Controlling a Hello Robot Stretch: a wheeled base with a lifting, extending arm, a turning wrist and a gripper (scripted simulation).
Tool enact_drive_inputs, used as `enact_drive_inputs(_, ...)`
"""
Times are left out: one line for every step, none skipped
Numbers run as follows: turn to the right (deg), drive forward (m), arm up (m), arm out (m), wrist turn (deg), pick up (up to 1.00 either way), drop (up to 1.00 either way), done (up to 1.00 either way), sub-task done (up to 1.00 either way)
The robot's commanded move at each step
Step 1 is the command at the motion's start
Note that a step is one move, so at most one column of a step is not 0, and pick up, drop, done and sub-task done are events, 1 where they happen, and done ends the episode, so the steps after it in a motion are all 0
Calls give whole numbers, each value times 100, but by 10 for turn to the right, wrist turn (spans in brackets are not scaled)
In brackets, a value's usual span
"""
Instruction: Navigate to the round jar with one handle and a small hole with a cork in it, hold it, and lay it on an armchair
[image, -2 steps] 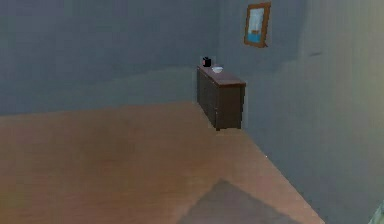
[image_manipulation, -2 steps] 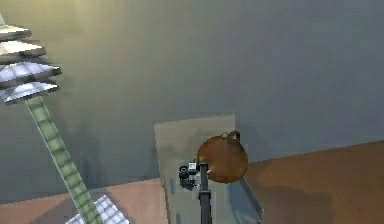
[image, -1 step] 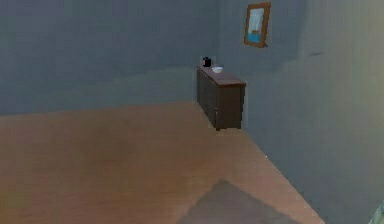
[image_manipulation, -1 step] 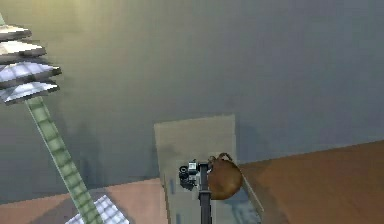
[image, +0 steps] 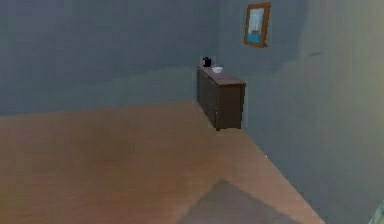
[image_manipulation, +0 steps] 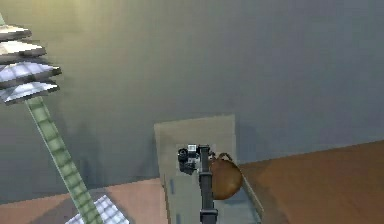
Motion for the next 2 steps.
enact_drive_inputs(0,0,0,-8,0,0,0,0,0)
enact_drive_inputs(0,0,0,0,0,0,0,100,0)
